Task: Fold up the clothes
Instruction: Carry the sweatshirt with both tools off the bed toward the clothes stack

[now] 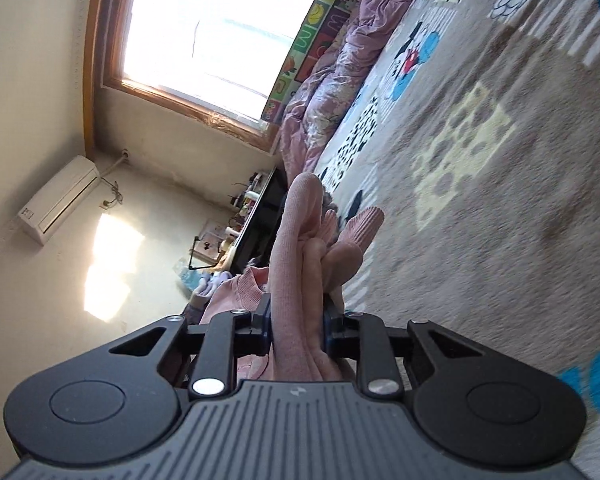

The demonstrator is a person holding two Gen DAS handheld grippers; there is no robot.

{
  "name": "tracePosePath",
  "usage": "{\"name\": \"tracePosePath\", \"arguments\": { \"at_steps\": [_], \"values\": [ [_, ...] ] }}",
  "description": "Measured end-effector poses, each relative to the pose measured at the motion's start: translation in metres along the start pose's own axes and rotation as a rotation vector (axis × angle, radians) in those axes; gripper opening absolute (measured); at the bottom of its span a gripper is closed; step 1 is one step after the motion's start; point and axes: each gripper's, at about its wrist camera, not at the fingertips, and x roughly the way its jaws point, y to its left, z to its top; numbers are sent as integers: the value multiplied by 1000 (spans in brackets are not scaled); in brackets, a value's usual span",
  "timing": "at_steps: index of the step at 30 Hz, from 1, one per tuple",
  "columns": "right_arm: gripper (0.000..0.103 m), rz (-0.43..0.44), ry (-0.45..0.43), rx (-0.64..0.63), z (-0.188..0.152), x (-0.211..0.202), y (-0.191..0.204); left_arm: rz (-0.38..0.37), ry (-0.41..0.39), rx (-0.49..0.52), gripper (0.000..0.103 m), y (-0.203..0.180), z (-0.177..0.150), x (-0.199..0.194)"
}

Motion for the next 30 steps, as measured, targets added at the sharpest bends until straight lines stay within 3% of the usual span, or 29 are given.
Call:
{"name": "tracePosePath", "arguments": {
  "at_steps": [9,15,22,30],
  "values": [
    [25,147,108,-13,-16,70,79,-18,-233,-80,23,8,49,-91],
    [25,229,167,-71,-22,123,153,-35,-373,-55,22,-2,111,-137],
    [24,334,205,-110,-14,195,229,-16,-477,4,22,-11,187,-178],
    [24,404,264,-120,-13,292,279,61,-567,7,22,15,265,-203]
  ]
}}
